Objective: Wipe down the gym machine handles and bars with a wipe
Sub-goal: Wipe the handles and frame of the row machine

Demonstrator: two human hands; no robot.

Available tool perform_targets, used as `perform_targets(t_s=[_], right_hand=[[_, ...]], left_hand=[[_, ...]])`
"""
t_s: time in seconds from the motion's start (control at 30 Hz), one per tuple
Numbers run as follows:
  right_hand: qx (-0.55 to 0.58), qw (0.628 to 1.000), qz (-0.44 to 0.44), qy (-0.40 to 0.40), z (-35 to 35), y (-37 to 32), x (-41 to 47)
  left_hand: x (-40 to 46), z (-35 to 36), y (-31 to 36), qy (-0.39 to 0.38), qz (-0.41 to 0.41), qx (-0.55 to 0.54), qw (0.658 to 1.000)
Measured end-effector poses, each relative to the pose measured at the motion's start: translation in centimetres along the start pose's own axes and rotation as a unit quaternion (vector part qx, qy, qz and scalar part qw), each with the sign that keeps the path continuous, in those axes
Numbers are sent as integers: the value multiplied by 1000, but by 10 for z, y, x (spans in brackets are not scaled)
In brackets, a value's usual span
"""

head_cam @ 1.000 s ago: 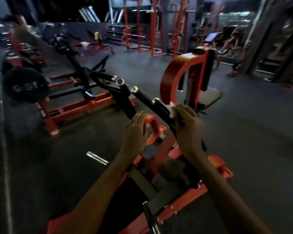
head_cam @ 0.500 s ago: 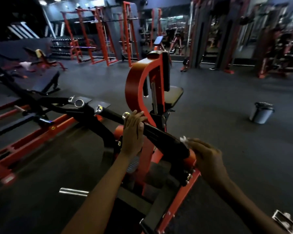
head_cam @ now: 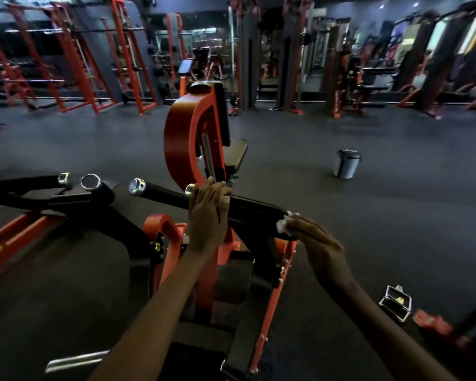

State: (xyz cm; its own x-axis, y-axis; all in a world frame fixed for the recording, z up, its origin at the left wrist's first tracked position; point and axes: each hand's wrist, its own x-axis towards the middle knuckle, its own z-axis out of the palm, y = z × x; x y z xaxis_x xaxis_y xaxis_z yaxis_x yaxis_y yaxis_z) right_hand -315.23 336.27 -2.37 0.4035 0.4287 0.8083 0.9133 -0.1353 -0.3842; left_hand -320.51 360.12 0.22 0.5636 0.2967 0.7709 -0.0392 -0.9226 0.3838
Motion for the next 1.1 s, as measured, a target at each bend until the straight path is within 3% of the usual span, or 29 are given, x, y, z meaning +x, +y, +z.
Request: perform_targets(t_s=[0.17, 0.23, 0.33, 0.47, 0.67, 0.8, 0.93, 1.0, 1.1], right_hand=[[-74, 971, 174, 144, 1, 12, -13], [-42, 973, 145, 175, 13, -13, 8], [-1, 985, 103, 138, 34, -33, 16], [15, 966, 132, 224, 45, -28, 6], [6, 932, 220, 288, 50, -13, -4], [87, 879, 394, 253, 47, 6, -15], [128, 831, 533, 97, 33, 39, 4], [211, 772, 598, 52, 33, 47, 15], [287, 701, 650, 63, 37, 41, 22]], left_hand=[[17, 0, 1, -49, 101, -14, 994], [12, 9, 1, -22, 101, 0, 995], [6, 18, 0, 30, 81, 4, 996], [8, 24, -1, 64, 83, -18, 994], [4, 28, -6, 70, 101, -35, 992], [-1, 31, -8, 77, 104, -29, 991], [1, 35, -11, 90, 113, -35, 989], [1, 36, -12, 97, 118, -32, 988], [1, 38, -14, 101, 124, -30, 987]])
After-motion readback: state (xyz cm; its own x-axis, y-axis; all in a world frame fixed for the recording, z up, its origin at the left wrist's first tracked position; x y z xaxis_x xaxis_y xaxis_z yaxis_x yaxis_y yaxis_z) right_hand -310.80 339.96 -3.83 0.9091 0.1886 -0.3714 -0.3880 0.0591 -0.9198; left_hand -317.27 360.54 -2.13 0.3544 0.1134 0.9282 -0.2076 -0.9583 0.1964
